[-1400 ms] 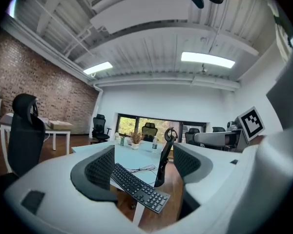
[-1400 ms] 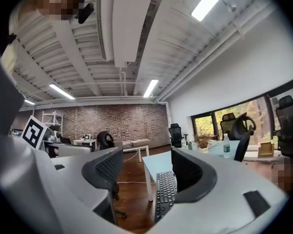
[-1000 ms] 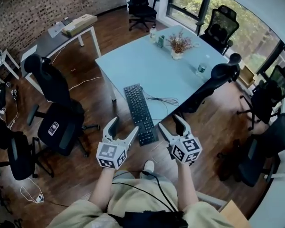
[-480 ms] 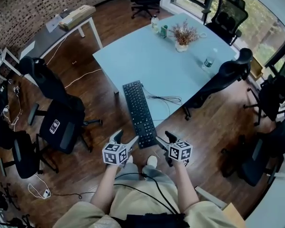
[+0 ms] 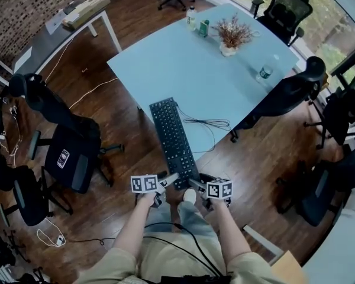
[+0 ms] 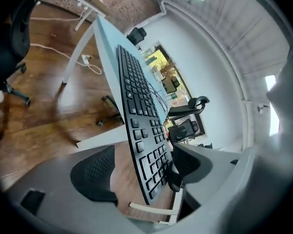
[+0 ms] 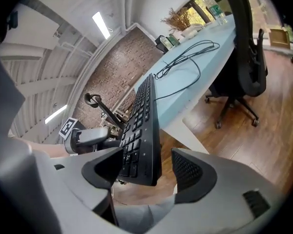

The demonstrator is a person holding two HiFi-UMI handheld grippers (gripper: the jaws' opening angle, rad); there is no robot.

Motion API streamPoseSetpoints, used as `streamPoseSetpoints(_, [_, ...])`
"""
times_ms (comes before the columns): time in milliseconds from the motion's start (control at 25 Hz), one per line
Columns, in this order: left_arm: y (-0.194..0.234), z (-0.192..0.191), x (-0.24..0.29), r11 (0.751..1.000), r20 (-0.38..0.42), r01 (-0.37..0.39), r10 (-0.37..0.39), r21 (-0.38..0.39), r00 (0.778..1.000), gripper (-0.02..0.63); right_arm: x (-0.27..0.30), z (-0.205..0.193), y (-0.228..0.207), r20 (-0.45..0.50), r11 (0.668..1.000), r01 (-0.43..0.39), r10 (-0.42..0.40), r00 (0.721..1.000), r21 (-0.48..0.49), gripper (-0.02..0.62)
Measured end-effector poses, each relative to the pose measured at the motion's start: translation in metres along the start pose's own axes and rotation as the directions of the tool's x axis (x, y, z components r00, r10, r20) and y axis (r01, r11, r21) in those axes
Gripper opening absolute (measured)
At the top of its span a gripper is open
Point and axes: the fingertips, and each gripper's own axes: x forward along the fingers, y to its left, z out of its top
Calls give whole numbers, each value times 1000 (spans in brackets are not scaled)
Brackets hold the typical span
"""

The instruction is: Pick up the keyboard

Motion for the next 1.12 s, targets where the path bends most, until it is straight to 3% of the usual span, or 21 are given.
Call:
streamPoseSetpoints(80, [3,4,10,1000,0,8,-8,-13,1000,349,10,1,1,-9,1000,-21,21,1000,5,320])
streamPoseSetpoints(160, [3,7,17,1000,-3,11,-11,-3,1000,287,18,1,6,-27,999,-43,42,999,-13,292])
streamPoseSetpoints(320, [5,6,21,990,-50,-69,76,127,996,162,21,0,9,-70,997,-31,27,997,-64,264])
streamPoseSetpoints(480, [-4,9,13,982,-43,-62,70,181,997,161,13,5,18,-42,994,-44,40,998,-97,265])
streamPoseSetpoints(760, [-41,47,-7,949,80,-11,-15,314,997,161,-4,54,55,149,983,-85,110,983,-162,268])
streamPoseSetpoints(920, [-67,75,-21,900,124,-11,-49,437,991,161,-11,82,74,198,967,-63,114,973,-247,268])
streamPoseSetpoints(1120, [-134,123,-52,778,217,-31,-136,628,967,161,-44,139,116,328,923,-34,170,929,-382,268])
